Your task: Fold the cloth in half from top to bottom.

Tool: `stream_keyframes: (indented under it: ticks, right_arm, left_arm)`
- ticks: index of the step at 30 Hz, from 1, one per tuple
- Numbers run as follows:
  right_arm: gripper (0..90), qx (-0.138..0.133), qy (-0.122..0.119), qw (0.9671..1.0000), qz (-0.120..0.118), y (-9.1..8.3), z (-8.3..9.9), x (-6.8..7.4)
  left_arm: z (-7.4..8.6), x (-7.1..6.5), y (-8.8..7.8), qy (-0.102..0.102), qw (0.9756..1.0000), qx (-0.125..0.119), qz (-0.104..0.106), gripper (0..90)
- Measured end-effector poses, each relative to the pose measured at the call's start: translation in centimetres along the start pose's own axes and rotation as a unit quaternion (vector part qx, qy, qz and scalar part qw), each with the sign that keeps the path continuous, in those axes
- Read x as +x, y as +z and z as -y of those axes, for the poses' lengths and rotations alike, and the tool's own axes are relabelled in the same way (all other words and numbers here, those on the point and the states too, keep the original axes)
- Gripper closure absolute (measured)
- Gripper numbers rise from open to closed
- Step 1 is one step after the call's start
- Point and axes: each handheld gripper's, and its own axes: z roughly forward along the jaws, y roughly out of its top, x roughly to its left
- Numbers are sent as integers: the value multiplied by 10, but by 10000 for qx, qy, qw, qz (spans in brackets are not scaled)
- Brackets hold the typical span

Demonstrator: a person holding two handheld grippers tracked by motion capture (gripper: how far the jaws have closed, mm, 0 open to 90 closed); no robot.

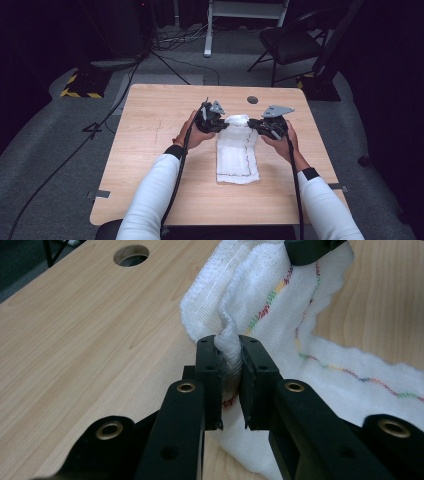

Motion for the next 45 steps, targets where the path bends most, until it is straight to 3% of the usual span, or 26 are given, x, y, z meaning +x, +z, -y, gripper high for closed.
stream_keyframes:
  ticks: [13, 21, 28, 38, 42, 45]
  right_arm:
    - [823, -9, -66, 9980, -627, -15, 24, 20]
    - [822, 42, -159, 9965, -822, -26, 35, 30]
    - [821, 195, -401, 9945, -951, -34, 40, 45]
    - [813, 382, -507, 9917, -1117, -44, 56, 62]
    - [804, 484, -539, 9904, -1173, -46, 65, 67]
    - [794, 549, -512, 9899, -1206, -46, 70, 69]
  left_arm:
    - [25, -25, -7, 291, 9988, -7, 388, 796]
    - [31, -42, -15, 467, 9969, 3, 637, 791]
    - [40, -58, -18, 706, 9948, 152, 721, 788]
    - [52, -83, -20, 1029, 9905, 361, 840, 774]
    - [55, -89, -20, 1077, 9889, 448, 920, 752]
    - [60, -90, -21, 1008, 9892, 438, 966, 751]
